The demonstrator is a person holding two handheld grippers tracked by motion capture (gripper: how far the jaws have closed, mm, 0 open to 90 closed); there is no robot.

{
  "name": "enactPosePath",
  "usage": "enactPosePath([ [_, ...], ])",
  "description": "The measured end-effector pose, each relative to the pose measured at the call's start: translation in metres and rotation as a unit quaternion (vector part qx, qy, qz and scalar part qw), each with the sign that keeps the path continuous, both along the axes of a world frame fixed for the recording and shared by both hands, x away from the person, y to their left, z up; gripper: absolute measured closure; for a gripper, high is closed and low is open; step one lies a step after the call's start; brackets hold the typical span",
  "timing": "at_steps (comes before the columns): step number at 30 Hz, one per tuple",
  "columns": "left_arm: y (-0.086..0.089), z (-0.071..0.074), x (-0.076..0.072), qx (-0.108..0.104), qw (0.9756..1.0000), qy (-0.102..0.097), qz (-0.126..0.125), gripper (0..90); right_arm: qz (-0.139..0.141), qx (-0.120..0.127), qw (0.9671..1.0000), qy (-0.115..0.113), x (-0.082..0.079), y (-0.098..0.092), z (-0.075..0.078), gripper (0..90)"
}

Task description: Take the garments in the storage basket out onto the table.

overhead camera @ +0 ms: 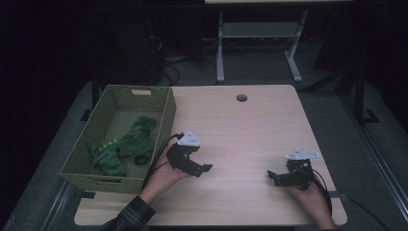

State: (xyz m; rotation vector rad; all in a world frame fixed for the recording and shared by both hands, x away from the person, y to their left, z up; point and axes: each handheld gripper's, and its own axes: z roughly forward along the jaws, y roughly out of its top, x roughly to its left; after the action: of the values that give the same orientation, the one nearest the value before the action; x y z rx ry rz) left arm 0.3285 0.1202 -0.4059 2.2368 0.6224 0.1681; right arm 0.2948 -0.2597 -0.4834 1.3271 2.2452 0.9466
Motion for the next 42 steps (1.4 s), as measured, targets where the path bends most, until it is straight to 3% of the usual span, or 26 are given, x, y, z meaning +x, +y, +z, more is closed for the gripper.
enactPosePath([
  [9, 0.001, 0.01, 0.002, -0.007, 0.9999, 0.004, -0.011, 14.0, 0.0, 0.0, 1.0, 0.0, 0.0, 0.0, 0.0, 2.8],
  [25, 0.005, 0.033, 0.011, 0.005, 0.9995, -0.002, -0.032, 14.7, -0.011, -0.001, 0.9999, 0.001, -0.002, 0.001, 0.0, 2.9],
  [35, 0.026, 0.053, 0.014, 0.002, 0.9997, -0.016, -0.018, 16.7, -0.012, 0.0, 0.9999, 0.001, -0.002, 0.001, 0.0, 2.9],
  [42, 0.041, 0.06, 0.016, -0.001, 0.9999, -0.01, -0.006, 16.9, -0.012, 0.0, 0.9999, 0.001, -0.002, 0.001, 0.0, 2.8],
])
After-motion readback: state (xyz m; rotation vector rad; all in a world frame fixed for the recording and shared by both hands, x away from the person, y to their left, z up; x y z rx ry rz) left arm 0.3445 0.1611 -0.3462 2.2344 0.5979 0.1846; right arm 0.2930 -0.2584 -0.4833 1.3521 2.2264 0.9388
